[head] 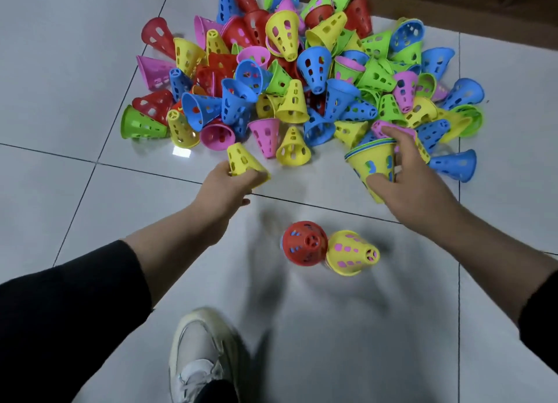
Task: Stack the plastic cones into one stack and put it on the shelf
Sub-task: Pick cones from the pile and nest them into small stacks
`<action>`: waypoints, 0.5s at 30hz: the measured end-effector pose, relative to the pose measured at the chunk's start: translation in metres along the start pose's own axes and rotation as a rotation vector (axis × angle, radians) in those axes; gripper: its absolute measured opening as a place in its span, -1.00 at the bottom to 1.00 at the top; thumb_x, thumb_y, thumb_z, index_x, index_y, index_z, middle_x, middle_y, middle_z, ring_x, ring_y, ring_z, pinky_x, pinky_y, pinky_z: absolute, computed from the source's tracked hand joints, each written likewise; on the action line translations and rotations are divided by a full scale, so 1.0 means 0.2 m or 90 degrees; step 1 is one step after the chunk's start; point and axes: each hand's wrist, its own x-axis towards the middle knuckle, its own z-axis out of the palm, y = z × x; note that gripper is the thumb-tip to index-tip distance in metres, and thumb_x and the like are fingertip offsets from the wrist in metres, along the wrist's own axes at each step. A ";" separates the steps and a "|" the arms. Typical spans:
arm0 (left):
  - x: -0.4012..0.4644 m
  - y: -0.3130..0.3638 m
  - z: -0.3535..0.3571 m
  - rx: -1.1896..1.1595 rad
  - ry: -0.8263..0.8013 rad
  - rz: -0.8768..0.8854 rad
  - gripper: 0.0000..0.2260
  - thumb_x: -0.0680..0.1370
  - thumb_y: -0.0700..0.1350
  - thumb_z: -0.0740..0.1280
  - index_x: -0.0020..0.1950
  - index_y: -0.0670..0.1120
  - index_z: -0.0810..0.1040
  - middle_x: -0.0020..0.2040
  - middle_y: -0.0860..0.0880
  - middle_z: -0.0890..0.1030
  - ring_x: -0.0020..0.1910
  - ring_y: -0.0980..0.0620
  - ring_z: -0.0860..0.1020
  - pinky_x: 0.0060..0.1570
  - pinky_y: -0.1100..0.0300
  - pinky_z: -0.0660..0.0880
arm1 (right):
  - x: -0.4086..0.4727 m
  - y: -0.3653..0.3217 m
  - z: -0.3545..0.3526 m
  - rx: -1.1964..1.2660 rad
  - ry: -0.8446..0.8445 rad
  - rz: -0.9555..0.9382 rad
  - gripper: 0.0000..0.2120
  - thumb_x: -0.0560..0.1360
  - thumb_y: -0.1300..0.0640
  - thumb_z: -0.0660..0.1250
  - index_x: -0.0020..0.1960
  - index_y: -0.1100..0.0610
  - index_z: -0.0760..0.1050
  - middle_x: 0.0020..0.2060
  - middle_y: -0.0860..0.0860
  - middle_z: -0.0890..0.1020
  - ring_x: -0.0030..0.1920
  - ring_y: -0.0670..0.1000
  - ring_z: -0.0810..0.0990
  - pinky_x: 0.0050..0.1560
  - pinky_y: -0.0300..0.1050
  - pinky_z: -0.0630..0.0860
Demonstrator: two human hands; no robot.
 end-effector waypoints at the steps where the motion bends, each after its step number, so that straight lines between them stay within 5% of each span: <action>1: -0.07 0.01 0.01 0.028 -0.008 0.052 -0.57 0.30 0.09 0.48 0.12 -0.01 0.55 0.01 -0.04 0.66 -0.03 0.02 0.61 -0.01 0.10 0.57 | -0.07 -0.02 -0.05 -0.016 -0.019 -0.006 -0.35 0.45 0.09 0.35 0.43 -0.28 0.19 -0.01 -0.27 0.52 -0.21 -0.12 0.56 -0.16 -0.17 0.43; 6: -0.35 0.02 0.10 0.161 -0.073 0.287 -0.70 0.47 -0.06 0.50 0.12 0.09 0.47 -0.06 0.17 0.55 -0.13 0.23 0.52 -0.10 0.37 0.47 | -0.38 -0.13 -0.23 -0.110 -0.139 0.001 -0.37 0.42 0.03 0.34 0.36 -0.39 0.18 -0.04 -0.17 0.50 -0.28 -0.10 0.52 -0.20 -0.11 0.41; 11: -0.46 -0.06 0.16 0.258 -0.139 0.424 -0.58 0.45 0.02 0.47 0.26 0.03 0.46 0.17 0.03 0.48 0.18 0.12 0.49 0.17 0.36 0.38 | -0.55 -0.20 -0.28 -0.306 -0.249 -0.026 -0.28 0.42 -0.14 0.19 0.52 -0.37 0.01 0.16 -0.19 0.36 0.18 -0.11 0.41 0.20 -0.10 0.39; 15: -0.46 -0.15 0.21 0.388 -0.173 0.497 -0.53 0.44 -0.06 0.52 0.31 -0.05 0.50 0.19 0.01 0.48 0.19 0.11 0.46 0.23 0.33 0.37 | -0.57 -0.16 -0.14 -0.391 -0.250 -0.054 -0.46 0.50 -0.08 0.24 0.47 -0.19 0.26 0.13 -0.04 0.41 0.12 0.08 0.51 0.11 -0.03 0.47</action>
